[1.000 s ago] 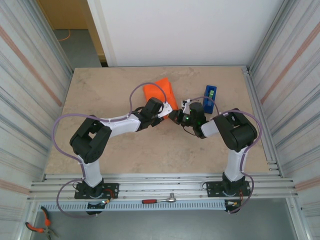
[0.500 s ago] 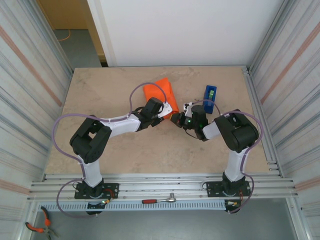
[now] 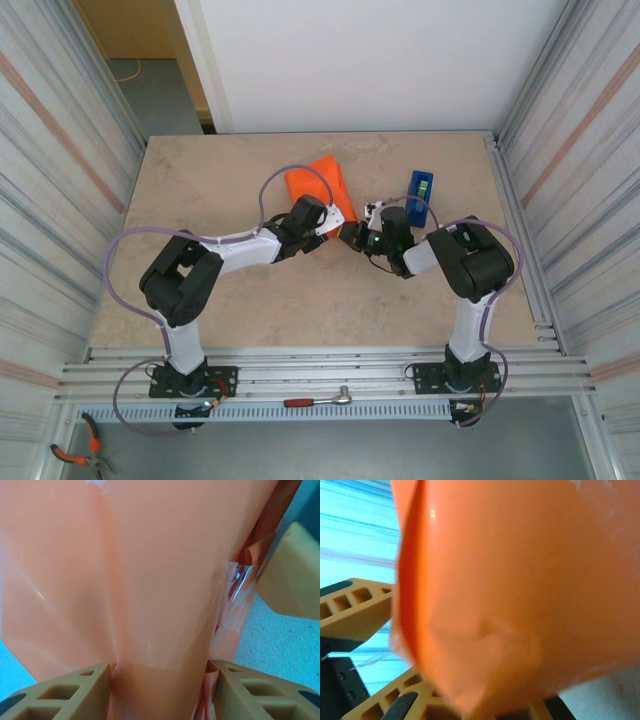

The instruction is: Wrap the gift box in paper

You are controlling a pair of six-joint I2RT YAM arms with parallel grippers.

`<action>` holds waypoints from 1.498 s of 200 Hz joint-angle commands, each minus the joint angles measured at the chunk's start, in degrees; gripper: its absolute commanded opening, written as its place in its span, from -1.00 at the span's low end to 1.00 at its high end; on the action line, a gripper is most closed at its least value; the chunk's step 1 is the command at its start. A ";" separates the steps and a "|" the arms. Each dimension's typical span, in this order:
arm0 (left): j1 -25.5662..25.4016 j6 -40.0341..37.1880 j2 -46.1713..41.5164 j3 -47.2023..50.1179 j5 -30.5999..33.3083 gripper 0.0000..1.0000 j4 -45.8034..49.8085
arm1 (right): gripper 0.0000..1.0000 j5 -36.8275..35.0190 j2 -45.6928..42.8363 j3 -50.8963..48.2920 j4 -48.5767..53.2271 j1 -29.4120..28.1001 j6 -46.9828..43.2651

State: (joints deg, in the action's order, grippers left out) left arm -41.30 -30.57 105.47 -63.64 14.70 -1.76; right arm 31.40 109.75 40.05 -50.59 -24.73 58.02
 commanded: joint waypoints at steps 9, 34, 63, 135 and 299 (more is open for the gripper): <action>0.34 1.65 -0.75 1.67 -3.19 0.08 4.72 | -1.00 1.14 -5.78 -1.61 1.02 -0.13 -0.49; 0.77 2.17 -1.80 1.67 -3.67 0.08 4.84 | -1.00 1.02 -7.44 -0.40 3.01 -0.68 -1.20; 0.95 2.67 -2.36 1.57 -4.42 0.08 4.88 | -1.00 1.04 -6.20 2.35 4.08 -0.85 -1.17; 1.04 3.01 -2.02 1.40 -5.11 0.09 4.57 | -1.00 1.32 -1.85 7.91 4.98 -0.85 -0.45; 13.16 28.88 -13.20 -2.90 -18.08 0.37 2.29 | -0.67 3.32 -8.15 12.92 18.73 1.79 -2.46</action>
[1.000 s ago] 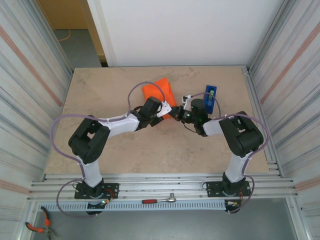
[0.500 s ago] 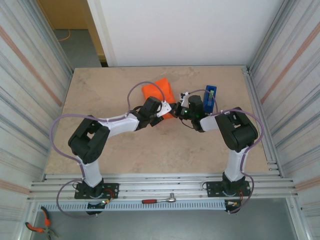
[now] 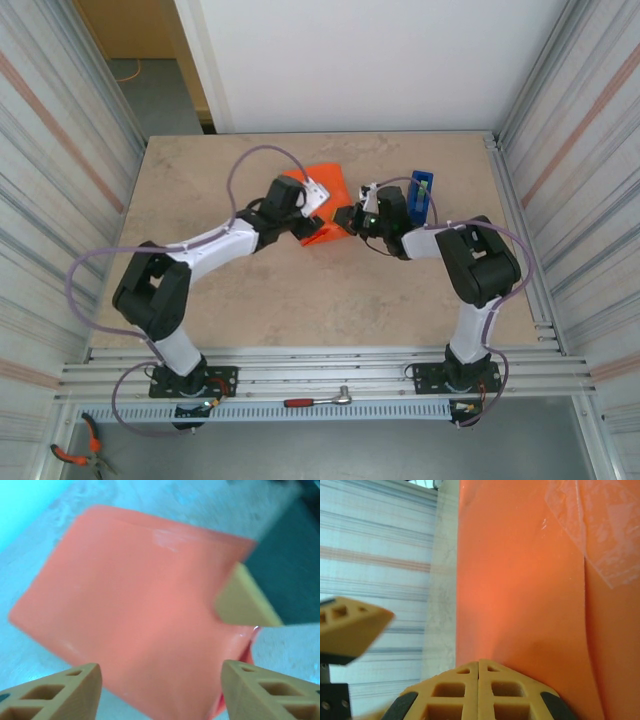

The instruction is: Wrap the gift box in paper

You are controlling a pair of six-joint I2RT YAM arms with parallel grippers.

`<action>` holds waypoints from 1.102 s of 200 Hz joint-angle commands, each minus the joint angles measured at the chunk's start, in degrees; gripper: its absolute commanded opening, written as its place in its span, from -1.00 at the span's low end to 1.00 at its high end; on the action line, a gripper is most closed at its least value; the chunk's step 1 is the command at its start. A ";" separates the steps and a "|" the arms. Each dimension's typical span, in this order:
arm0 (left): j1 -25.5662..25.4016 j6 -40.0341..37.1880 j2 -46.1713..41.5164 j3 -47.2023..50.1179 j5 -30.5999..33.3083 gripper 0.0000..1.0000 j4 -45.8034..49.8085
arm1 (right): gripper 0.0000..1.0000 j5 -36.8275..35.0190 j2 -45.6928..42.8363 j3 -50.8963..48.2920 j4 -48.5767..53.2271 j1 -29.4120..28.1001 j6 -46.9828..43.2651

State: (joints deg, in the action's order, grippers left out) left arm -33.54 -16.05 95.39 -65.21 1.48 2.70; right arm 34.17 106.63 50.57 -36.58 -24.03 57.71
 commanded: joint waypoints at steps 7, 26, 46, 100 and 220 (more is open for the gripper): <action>7.47 17.89 -3.36 -0.81 -6.06 0.40 -2.92 | -0.58 0.42 -5.83 2.76 6.26 1.45 -2.61; 12.98 27.38 -2.87 0.09 -9.86 0.52 -3.90 | -0.43 0.40 -7.42 4.12 11.30 2.57 -4.36; 17.98 33.97 -0.10 -1.14 -15.21 0.58 -3.20 | -0.40 0.54 -8.24 4.85 14.80 3.49 -5.65; 23.49 43.10 13.30 -12.80 -25.73 0.67 1.93 | -0.19 -1.70 -7.45 7.08 21.57 5.93 -9.28; 20.09 56.26 33.25 -28.92 -33.73 0.57 1.90 | 0.04 -3.23 -8.61 4.51 23.03 9.92 -8.62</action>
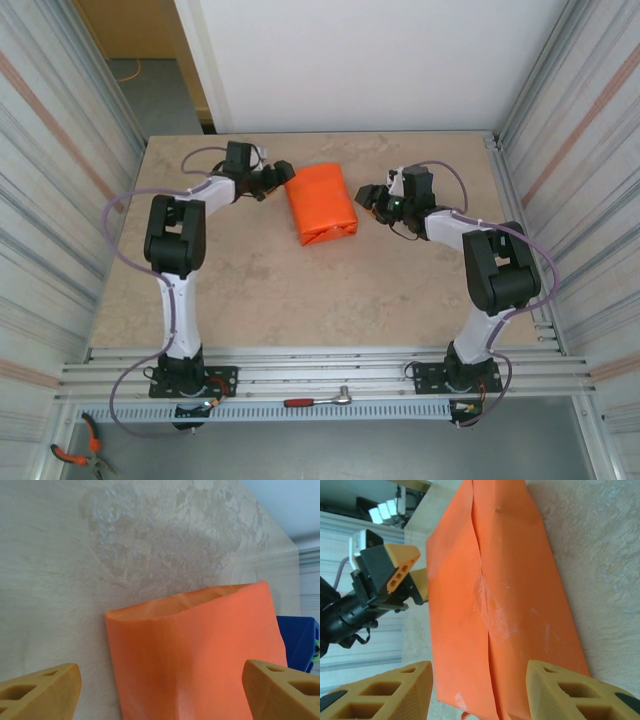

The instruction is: Wrap the gift box in paper

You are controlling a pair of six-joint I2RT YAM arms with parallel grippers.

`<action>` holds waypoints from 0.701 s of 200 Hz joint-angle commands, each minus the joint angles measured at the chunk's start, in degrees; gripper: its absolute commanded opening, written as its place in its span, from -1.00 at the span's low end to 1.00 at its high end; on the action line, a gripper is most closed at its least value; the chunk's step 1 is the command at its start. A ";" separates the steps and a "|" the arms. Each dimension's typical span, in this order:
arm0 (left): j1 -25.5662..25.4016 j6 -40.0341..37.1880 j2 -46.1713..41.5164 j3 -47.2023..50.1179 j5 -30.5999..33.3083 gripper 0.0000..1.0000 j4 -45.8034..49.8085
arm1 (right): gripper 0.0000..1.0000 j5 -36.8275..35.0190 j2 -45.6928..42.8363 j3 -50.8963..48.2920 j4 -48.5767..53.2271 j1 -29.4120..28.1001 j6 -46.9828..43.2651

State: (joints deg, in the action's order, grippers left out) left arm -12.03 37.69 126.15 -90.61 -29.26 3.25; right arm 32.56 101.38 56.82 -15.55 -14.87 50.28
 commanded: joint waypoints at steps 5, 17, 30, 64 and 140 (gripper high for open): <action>-1.76 2.54 2.89 -3.90 -3.21 0.52 1.34 | 0.04 -1.77 -3.91 -2.26 2.18 0.89 -1.24; -2.22 2.37 3.98 -5.43 -3.59 0.34 1.48 | 0.05 -2.12 -5.10 -2.92 2.60 1.29 -1.26; -2.41 2.49 4.99 -7.23 -4.88 -0.04 1.26 | 0.05 -2.32 -6.21 -3.52 3.03 1.68 -1.26; -3.10 0.97 3.94 -9.50 -6.35 -0.88 -1.36 | 0.06 -2.48 -8.38 -4.49 4.03 2.45 -1.24; -7.95 -10.19 -20.41 16.92 -4.98 -0.94 -26.98 | 0.13 -1.44 -14.80 -4.58 6.30 3.89 -1.72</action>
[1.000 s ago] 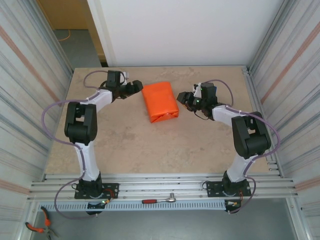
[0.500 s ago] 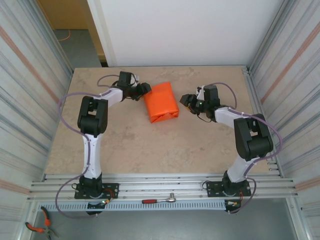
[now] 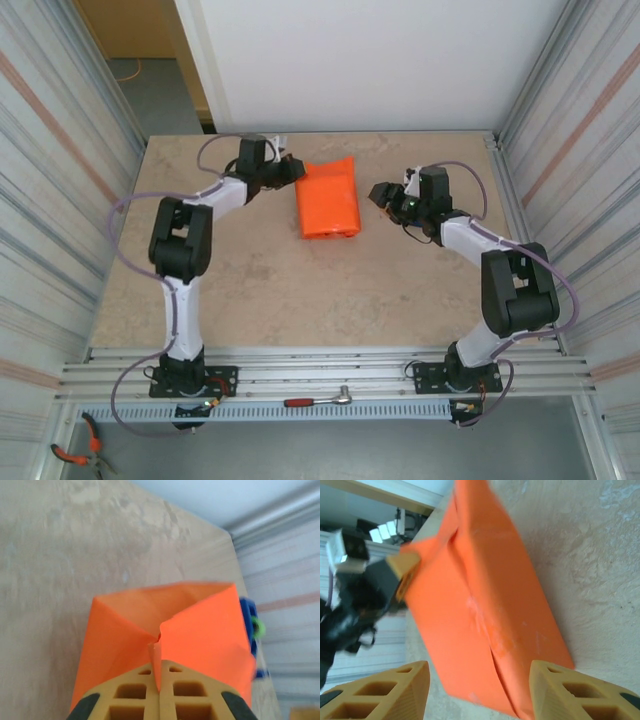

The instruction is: Wrap the gift box in paper

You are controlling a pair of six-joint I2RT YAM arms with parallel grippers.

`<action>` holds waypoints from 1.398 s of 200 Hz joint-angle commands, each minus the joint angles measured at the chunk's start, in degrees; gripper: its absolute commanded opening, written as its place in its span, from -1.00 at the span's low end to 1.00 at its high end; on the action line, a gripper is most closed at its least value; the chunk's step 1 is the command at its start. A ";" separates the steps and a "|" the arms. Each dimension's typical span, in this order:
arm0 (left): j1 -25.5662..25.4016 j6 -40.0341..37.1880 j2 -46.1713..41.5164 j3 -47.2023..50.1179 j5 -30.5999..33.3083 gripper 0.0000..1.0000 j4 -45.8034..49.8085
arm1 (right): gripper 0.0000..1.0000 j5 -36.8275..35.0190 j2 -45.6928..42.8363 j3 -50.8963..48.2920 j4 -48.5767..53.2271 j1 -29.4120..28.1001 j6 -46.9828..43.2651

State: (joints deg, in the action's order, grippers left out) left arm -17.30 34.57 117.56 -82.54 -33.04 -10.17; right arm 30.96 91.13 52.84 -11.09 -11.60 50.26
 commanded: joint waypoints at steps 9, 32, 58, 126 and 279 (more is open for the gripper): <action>-3.28 -8.11 -14.12 12.83 -1.57 -0.92 -16.68 | 0.17 -0.20 -5.81 -1.00 2.93 0.61 -2.14; -4.64 -9.82 -18.87 23.29 -0.78 -0.89 -25.42 | 0.25 -1.69 -9.93 -2.95 5.77 0.61 -3.40; -6.34 -10.35 -22.02 30.84 0.46 -0.84 -32.79 | 0.35 -3.97 -14.68 -4.84 8.96 0.31 -5.11; -9.37 -14.34 -28.26 39.46 4.39 -0.37 -34.82 | 0.45 -10.99 -19.24 -2.05 16.69 -5.39 -8.55; -5.77 -18.38 -31.16 3.37 16.42 0.64 28.19 | 0.48 -16.57 1.56 38.16 53.07 -7.96 -16.59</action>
State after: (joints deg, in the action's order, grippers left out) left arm -22.72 19.53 81.19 -68.97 -16.62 -2.59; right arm 14.50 86.56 82.78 26.63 -19.46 38.24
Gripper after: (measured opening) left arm 0.830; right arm 0.749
